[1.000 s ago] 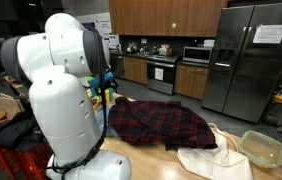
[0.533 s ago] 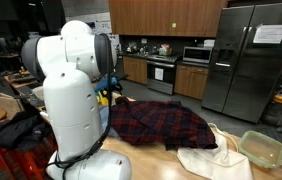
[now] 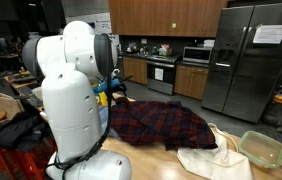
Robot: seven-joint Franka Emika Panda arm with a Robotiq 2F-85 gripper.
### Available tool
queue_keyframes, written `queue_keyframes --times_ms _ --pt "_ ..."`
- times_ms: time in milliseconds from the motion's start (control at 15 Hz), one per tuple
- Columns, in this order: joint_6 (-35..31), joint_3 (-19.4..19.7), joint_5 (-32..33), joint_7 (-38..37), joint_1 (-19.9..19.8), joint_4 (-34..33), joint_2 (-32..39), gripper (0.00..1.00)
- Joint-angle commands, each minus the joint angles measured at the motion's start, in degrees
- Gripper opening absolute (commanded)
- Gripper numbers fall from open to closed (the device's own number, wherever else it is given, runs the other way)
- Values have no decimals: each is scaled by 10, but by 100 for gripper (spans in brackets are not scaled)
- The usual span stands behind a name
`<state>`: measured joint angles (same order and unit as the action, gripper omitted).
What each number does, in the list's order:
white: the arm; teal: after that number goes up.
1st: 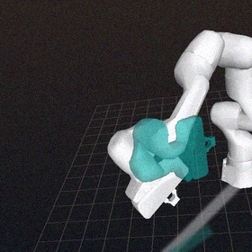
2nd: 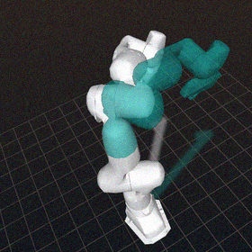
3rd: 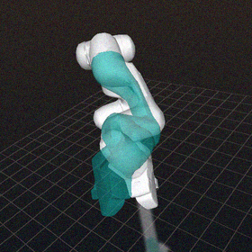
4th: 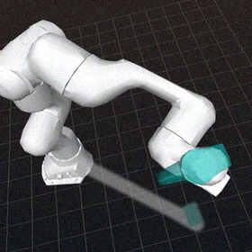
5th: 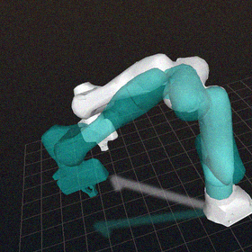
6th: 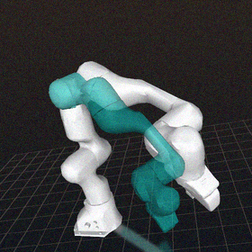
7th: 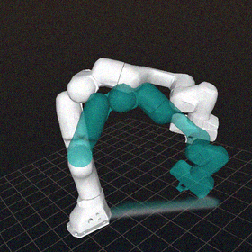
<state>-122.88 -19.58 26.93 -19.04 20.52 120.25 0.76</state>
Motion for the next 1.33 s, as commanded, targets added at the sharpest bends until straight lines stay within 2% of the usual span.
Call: queue_keyframes --times_ms 0,467,600,800,1267 --pt "-4 5 -19 -13 -9 61 -71 100" --pt "2 3 -80 -13 -25 147 -173 100" --pt "3 1 -90 -11 -30 159 -188 95" --pt "3 -3 -96 -10 -34 163 -196 100" --pt "7 -43 -71 -8 -26 146 -174 100"
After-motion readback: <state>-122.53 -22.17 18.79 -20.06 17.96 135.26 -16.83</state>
